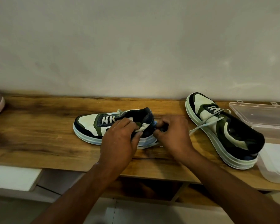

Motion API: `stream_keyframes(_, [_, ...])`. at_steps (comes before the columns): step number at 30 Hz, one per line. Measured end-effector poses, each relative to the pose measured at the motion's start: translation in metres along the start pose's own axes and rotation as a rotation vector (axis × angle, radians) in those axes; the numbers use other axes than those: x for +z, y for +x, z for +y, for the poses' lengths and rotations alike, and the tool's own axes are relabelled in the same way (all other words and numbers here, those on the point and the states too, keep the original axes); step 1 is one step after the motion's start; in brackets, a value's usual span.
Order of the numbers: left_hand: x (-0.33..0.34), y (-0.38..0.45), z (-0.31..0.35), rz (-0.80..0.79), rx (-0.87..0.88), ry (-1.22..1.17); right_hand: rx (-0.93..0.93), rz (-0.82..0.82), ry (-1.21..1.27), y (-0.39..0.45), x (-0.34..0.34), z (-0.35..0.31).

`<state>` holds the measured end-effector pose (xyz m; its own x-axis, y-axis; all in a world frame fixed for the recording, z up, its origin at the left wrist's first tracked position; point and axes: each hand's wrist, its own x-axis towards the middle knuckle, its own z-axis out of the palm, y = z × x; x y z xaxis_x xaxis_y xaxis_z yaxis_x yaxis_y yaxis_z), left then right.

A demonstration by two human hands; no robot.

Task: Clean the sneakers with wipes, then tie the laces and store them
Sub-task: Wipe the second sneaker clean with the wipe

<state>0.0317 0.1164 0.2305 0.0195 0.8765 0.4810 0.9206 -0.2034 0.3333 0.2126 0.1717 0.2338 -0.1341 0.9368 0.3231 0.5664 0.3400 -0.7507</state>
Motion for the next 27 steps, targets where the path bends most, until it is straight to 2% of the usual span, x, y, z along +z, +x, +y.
stream_keyframes(2, [0.000,0.000,0.000,0.004,-0.005,-0.005,0.072,-0.031,0.014,0.004,-0.004,0.006])
stream_keyframes(3, [0.000,0.000,0.001,0.004,-0.007,-0.005,0.062,0.010,0.054,0.006,-0.006,0.005])
stream_keyframes(5, [0.000,0.001,0.001,0.002,-0.008,0.006,-0.044,0.140,0.134,0.007,-0.005,-0.006])
stream_keyframes(7, [0.000,0.001,0.001,0.005,-0.011,0.022,-0.153,0.194,0.167,0.006,-0.002,-0.016])
stream_keyframes(10, [0.000,0.000,0.001,0.000,-0.005,0.021,-0.217,0.168,0.143,0.000,0.003,-0.013])
stream_keyframes(12, [-0.001,-0.001,0.001,-0.004,-0.004,0.012,-0.236,0.093,0.077,-0.003,0.005,-0.005])
stream_keyframes(15, [-0.001,0.000,0.002,-0.004,-0.007,0.011,-0.158,0.008,0.011,-0.007,0.005,-0.004])
stream_keyframes(17, [-0.001,0.000,0.003,-0.007,-0.011,0.012,-0.171,0.069,0.029,-0.007,0.003,-0.008])
stream_keyframes(19, [-0.002,0.000,0.003,-0.011,-0.013,0.015,-0.296,0.154,0.079,-0.005,0.001,-0.016])
stream_keyframes(22, [-0.001,0.000,0.001,-0.029,-0.020,0.005,-0.455,0.101,0.093,-0.007,0.005,-0.023])
stream_keyframes(25, [-0.001,-0.001,0.001,-0.023,-0.009,-0.008,-0.467,0.039,0.008,-0.009,0.010,-0.021])
stream_keyframes(27, [-0.001,0.000,0.001,-0.004,0.004,-0.012,-0.415,0.123,0.028,-0.004,0.008,-0.019])
